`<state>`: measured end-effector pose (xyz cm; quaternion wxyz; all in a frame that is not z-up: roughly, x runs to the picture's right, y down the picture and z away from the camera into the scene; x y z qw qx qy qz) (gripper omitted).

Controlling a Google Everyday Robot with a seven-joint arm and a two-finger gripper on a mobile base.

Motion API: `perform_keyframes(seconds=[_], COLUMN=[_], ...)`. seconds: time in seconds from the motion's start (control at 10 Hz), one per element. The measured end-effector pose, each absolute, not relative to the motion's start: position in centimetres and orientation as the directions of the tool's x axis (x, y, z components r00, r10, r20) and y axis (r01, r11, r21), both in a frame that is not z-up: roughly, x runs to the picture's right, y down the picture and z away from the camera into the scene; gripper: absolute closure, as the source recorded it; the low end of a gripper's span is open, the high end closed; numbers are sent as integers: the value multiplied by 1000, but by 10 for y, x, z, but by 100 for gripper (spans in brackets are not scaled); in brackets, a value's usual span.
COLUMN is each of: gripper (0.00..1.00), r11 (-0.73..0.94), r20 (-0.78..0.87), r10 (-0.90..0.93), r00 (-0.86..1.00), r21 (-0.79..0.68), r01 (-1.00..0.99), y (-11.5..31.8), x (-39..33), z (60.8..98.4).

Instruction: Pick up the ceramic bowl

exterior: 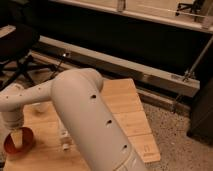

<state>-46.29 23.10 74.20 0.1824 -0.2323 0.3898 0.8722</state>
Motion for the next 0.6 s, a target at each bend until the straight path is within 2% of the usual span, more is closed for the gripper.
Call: perform_keyframes(seconds=[0.1,0.3,0.6], gripper=[26,43,76], r11=[-626,-609,-552], r20=[-542,-553,-608], r10=[137,132,99], r00=[-829,-823,-787], r21=[602,610,625], r01=[-497,-507,-552], y=[236,248,264], x=[-464,-469,-483], z=[746,749,739])
